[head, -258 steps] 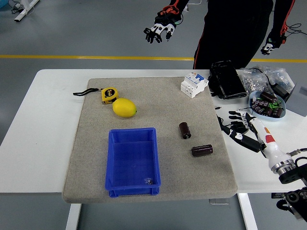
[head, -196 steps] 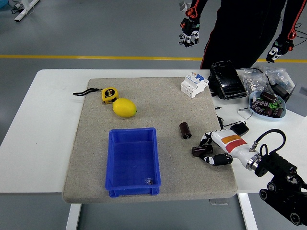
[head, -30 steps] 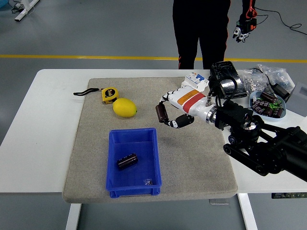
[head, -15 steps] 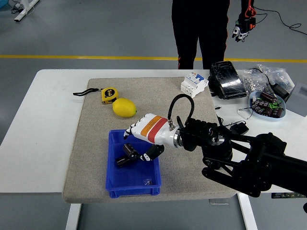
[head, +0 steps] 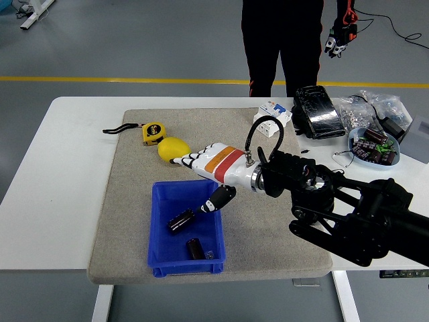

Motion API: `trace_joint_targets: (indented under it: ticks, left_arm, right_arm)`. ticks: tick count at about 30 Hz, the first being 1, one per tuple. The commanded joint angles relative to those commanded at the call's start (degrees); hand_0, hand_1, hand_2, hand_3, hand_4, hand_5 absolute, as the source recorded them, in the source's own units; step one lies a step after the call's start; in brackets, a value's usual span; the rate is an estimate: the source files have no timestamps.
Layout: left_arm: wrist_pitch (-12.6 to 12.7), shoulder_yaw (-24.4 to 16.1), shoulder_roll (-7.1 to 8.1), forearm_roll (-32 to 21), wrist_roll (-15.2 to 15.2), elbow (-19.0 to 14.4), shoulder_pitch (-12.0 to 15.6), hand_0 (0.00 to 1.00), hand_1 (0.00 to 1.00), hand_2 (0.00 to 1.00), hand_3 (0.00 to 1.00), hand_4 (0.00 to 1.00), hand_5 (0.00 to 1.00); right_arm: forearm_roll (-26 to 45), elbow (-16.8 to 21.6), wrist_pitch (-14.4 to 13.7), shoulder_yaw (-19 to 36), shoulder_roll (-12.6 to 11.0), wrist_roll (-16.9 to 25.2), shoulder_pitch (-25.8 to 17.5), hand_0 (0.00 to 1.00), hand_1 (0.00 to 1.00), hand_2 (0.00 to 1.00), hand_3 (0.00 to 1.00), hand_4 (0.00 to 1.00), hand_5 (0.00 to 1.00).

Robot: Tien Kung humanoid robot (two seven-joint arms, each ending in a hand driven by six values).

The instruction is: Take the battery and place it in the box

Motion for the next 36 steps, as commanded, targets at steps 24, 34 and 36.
trace_joint_targets:
  ticks: [24,34,36]
  left_arm:
    - [0.87,4.11,-1.18,-4.28,-1.47,-0.33,1.03,0.725,0.695,0.720,0.586,0.644,0.571]
    - [1.76,6.70,-1.97,-7.83,-2.70,-0.29,-0.68,0.717,0.695,0.717,0.585,0.644,0.571]
    - [1.87,7.05,-2.13,-8.27,-2.92,-0.33,-1.12,0.717,0.695,0.717,0.585,0.644,0.571]
  right_arm:
    - [49.77,12.73,-8.74,24.93,-12.69,18.21,-22.88,0.809,0.825,0.888,0.931,0.998,0.709]
    - [73.98,17.66,-8.11,34.74,-12.72,16.92,-31.85,0.849,0.854,0.894,0.926,0.998,0.777]
    - [78.69,18.67,-7.91,37.03,-11.63,16.88,-33.77,0.849,0.854,0.894,0.926,0.998,0.777]
